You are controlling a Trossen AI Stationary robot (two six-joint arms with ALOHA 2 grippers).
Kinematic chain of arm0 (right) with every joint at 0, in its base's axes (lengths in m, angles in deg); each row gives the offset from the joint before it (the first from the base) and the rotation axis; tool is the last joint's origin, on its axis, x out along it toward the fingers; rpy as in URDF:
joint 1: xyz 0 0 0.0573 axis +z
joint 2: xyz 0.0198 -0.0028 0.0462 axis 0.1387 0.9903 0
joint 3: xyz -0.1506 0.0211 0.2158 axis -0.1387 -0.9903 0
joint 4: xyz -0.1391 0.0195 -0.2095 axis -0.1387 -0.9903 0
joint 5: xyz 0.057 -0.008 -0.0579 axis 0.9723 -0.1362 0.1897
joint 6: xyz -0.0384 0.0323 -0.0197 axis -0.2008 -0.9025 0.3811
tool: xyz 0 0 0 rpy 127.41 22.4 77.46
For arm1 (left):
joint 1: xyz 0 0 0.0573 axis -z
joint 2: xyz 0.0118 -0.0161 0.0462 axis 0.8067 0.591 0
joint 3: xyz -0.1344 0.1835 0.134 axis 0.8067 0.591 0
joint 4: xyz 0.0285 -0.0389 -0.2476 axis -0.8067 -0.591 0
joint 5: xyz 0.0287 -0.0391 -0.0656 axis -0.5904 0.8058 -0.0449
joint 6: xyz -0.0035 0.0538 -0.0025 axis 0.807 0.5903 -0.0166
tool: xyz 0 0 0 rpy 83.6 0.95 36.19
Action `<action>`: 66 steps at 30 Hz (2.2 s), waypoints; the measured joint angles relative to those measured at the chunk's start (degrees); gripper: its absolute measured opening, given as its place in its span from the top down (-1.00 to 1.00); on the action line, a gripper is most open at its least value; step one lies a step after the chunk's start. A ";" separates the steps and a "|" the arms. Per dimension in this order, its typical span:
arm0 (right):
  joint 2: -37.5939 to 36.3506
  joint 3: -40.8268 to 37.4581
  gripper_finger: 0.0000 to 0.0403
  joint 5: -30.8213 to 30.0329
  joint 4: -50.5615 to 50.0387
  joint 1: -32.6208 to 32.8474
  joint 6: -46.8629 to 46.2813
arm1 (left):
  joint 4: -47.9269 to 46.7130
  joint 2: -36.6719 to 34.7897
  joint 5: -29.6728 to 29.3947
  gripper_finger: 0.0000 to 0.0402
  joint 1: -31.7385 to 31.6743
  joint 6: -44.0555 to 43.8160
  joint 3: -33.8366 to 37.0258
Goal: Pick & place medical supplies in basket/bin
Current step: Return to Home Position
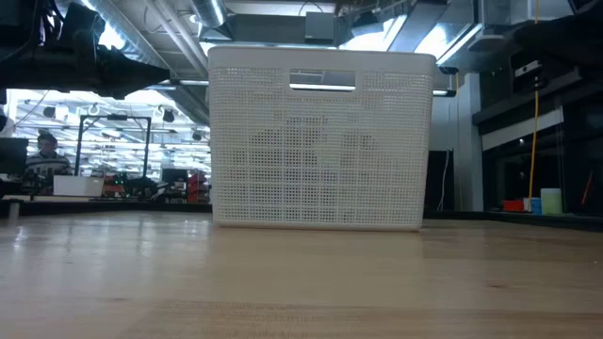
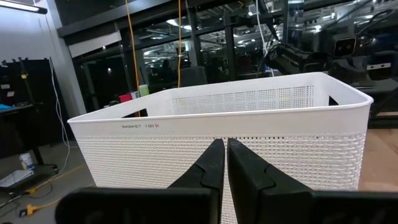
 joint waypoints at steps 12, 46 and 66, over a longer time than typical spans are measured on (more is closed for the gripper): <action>-0.17 -4.67 0.99 13.92 1.72 0.02 -1.28 | -0.01 0.00 -0.02 0.94 0.00 0.00 0.00; -8.42 -4.65 0.90 14.00 -5.88 -3.94 -8.26 | 0.01 0.00 -0.02 0.96 0.00 0.02 0.00; -26.25 -4.65 0.89 25.49 -20.23 -7.30 4.49 | -0.01 0.00 -0.02 0.94 0.00 0.04 0.00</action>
